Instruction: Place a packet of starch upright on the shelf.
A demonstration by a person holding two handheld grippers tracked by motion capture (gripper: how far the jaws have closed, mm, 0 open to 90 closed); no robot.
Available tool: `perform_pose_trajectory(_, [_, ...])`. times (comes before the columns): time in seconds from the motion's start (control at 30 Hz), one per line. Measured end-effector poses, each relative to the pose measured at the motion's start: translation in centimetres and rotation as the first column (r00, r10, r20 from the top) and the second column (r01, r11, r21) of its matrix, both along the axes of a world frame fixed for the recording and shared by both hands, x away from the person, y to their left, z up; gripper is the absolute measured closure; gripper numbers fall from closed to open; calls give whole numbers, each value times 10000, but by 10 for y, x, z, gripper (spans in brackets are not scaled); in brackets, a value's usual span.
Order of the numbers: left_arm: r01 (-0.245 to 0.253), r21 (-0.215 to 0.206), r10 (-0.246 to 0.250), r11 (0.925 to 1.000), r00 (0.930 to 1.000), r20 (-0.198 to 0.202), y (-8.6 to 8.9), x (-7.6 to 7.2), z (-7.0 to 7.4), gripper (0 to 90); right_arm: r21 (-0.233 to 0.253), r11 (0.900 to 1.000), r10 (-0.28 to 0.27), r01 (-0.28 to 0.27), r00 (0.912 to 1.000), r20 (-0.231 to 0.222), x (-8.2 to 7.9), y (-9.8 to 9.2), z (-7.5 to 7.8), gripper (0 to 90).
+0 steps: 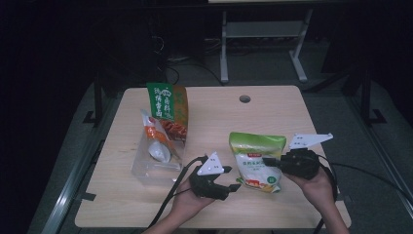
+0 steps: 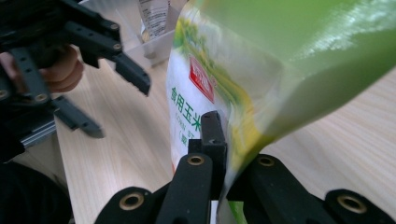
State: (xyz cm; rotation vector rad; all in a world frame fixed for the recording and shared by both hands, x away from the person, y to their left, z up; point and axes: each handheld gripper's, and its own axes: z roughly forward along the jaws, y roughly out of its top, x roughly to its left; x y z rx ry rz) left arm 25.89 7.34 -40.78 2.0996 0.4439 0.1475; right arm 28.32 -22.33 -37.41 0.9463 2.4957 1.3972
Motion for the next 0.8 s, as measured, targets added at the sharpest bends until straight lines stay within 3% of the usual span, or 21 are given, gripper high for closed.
perform_pose_trajectory(0.47, [-425, 63, 424, 9991, 9989, 182, 40, -22, -10, 294, -221, 9996, 193, -190, 9997, 133, 10, 24, 21, 898])
perform_pose_trajectory(0.8, [-410, 110, 407, 9991, 9989, 221, 52, -39, -16, 290, -192, 9968, 776, -772, 9969, 165, 17, 52, 38, 898])
